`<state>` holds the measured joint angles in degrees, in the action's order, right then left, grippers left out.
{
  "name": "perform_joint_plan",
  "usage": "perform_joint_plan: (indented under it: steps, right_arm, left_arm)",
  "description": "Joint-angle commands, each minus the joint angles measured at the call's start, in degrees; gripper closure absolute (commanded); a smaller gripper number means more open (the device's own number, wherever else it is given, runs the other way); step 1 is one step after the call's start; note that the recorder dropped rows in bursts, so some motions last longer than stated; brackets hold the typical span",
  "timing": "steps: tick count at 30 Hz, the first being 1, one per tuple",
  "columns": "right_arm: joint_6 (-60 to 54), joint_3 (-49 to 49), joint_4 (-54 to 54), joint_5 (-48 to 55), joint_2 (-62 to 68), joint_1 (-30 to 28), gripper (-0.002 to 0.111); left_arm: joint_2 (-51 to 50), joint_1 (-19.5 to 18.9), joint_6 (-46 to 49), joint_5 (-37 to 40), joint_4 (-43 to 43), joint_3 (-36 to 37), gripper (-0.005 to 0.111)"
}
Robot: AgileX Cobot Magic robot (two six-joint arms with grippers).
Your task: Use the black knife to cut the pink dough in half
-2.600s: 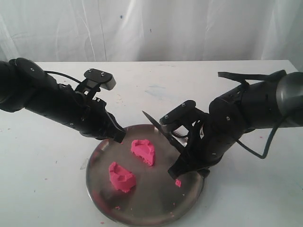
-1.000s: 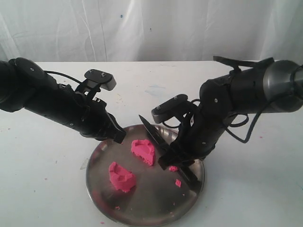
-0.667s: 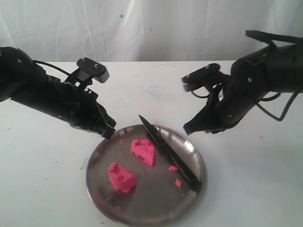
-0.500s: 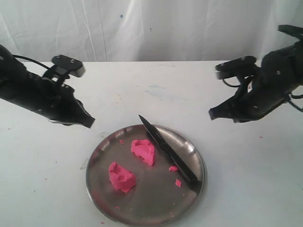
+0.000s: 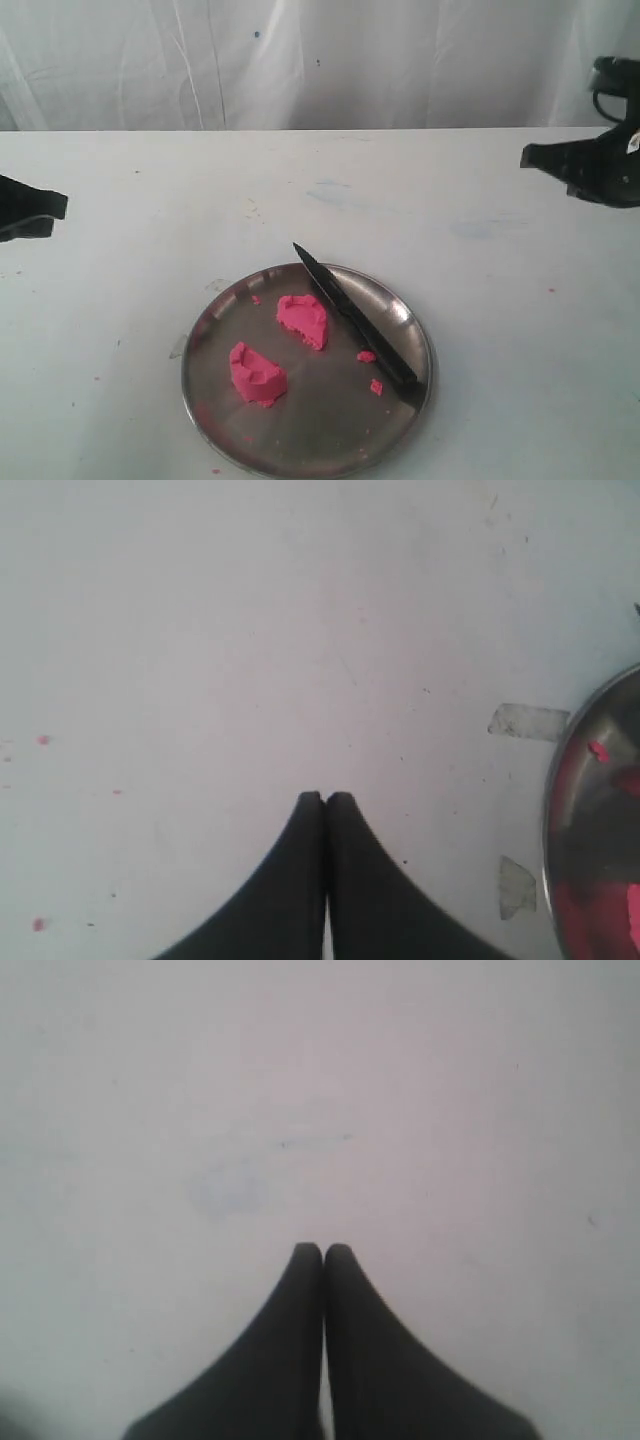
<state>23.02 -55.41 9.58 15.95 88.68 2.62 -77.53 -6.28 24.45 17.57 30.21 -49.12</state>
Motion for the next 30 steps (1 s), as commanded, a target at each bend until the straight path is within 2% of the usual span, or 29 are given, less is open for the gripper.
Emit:
perform_joint_plan:
  steps: [1, 10, 15, 18, 21, 24, 30]
  right_arm:
    - [1.8, 0.1, 0.5, -1.1, -8.3, -0.4, 0.108]
    - [2.7, 2.2, 4.2, -3.9, -30.6, -0.4, 0.108]
    - [2.1, 9.9, 9.9, -12.9, -44.3, -0.4, 0.108]
    - [-3.2, 16.0, 9.9, -17.7, -54.4, -0.4, 0.108]
    - [-3.7, 17.9, 9.9, -15.1, -60.9, -0.4, 0.108]
    - [-2.3, 18.1, 9.3, -5.5, -67.6, -0.4, 0.108]
    - [-2.3, 18.1, 9.3, -3.3, -73.1, -0.4, 0.108]
  left_arm:
    - [11.6, -0.4, -1.0, -6.6, 0.6, 7.4, 0.107]
    - [41.5, -0.4, -5.0, -27.1, 0.8, 25.6, 0.107]
    - [52.4, -0.4, -5.0, -25.3, 0.8, 29.0, 0.107]
    - [56.5, -0.4, -5.0, -23.8, 0.8, 30.4, 0.107]
    - [57.1, -0.4, -5.0, -23.5, 0.8, 30.7, 0.107]
    - [57.1, -0.4, -5.0, -23.6, 0.8, 30.7, 0.107]
    - [57.1, -0.4, -5.0, -23.6, 0.8, 30.7, 0.107]
